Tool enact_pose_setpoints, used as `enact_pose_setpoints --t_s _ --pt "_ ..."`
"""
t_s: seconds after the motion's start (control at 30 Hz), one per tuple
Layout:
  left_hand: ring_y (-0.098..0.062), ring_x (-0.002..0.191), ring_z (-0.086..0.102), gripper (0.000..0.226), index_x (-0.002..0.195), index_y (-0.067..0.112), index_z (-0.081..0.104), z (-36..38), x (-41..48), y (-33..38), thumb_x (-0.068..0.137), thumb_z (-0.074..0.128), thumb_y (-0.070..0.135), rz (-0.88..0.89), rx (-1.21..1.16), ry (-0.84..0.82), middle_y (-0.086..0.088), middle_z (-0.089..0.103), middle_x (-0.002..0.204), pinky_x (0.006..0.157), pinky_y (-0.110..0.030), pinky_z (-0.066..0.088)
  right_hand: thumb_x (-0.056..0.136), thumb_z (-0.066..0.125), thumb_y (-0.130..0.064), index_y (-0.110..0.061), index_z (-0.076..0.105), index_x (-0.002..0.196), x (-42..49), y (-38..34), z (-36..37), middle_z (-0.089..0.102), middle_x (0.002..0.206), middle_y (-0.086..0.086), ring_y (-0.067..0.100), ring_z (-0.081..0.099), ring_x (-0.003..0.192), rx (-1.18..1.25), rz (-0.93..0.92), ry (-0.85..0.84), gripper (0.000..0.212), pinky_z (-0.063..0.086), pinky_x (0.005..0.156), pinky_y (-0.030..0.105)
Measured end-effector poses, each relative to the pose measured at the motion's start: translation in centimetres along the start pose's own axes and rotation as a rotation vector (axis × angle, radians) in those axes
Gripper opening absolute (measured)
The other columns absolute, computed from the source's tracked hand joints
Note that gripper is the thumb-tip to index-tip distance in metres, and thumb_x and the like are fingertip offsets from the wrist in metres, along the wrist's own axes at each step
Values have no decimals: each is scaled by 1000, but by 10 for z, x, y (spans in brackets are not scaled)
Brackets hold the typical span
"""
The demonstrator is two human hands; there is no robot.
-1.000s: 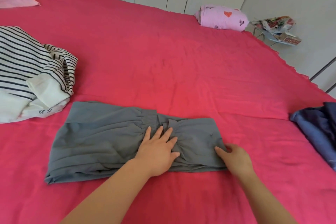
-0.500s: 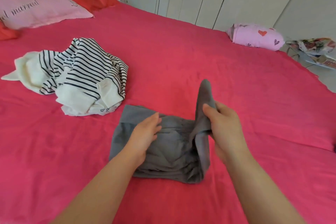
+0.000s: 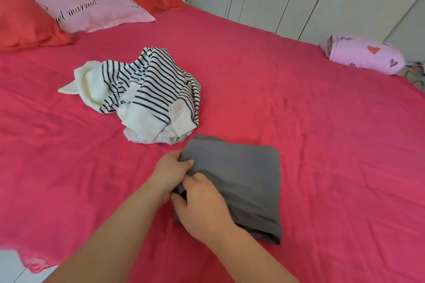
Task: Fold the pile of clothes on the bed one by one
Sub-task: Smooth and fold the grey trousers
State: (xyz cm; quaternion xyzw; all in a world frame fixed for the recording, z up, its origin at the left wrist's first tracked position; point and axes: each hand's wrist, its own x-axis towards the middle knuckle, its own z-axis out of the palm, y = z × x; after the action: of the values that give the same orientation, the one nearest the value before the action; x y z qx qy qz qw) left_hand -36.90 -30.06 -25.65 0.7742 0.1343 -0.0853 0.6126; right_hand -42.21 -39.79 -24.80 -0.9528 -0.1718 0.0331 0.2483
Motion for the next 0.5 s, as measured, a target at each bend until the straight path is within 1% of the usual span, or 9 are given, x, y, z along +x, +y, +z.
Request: enact_pose_setpoints --t_s 0.03,0.1,0.2,0.23,0.27,0.33,0.4,0.47,0.5 --pt "-27 104 60 25 113 8 60 3 1 -1 89 53 8 45 140 46 -14 65 114 90 -35 45 93 42 -35 -17 56 114 -3 5 -4 54 106 7 23 50 101 -13 -34 22 31 41 86 34" --pt "-28 119 51 53 138 8 41 6 2 -2 87 55 5 91 245 111 -14 55 130 92 -27 37 88 30 -44 -21 63 108 -7 21 -18 63 100 3 23 56 96 -55 -64 138 45 47 84 37" --pt "-26 130 39 71 147 18 21 13 -6 -2 86 53 2 269 370 163 -12 38 145 99 -28 33 85 29 -43 -18 65 117 -10 68 -41 69 109 4 25 63 101 -210 -5 357 54 52 87 40" --pt "-25 134 33 70 147 22 21 16 -10 1 87 53 6 347 486 177 -10 28 150 104 -31 30 84 24 -47 -20 59 126 -14 80 -48 64 122 6 27 58 114 -262 82 315 60 47 95 42" --pt "-24 138 26 65 147 26 23 19 -11 3 89 52 16 417 602 165 -7 20 154 108 -34 27 82 14 -56 -25 47 136 -19 90 -52 50 139 7 29 45 129 -319 167 225 70 37 105 45" --pt "-24 143 11 60 146 32 23 28 -12 3 92 45 45 418 821 4 -1 5 158 115 -39 19 67 -17 -74 -38 16 147 -34 110 -48 14 157 0 28 11 145 -432 268 24 93 15 114 47" --pt "-25 145 -3 77 148 34 10 37 -14 -10 83 25 73 343 1031 -191 1 -8 158 118 -42 8 48 -39 -77 -44 -1 145 -51 126 -36 -3 158 -6 25 -3 146 -421 336 -41 109 8 115 47" --pt "-23 145 -9 111 148 36 -2 39 -19 -26 53 -13 91 328 1133 -229 3 -15 157 117 -45 1 44 -40 -78 -47 -11 142 -64 139 -32 -8 157 -11 23 -5 146 -348 403 -30 107 9 116 44" --pt "-22 145 -10 125 147 36 -4 37 -20 -31 37 -27 89 319 1156 -224 4 -16 156 116 -45 0 45 -37 -81 -47 -12 141 -68 143 -33 -8 157 -11 22 -5 146 -319 414 -24 105 9 117 41"
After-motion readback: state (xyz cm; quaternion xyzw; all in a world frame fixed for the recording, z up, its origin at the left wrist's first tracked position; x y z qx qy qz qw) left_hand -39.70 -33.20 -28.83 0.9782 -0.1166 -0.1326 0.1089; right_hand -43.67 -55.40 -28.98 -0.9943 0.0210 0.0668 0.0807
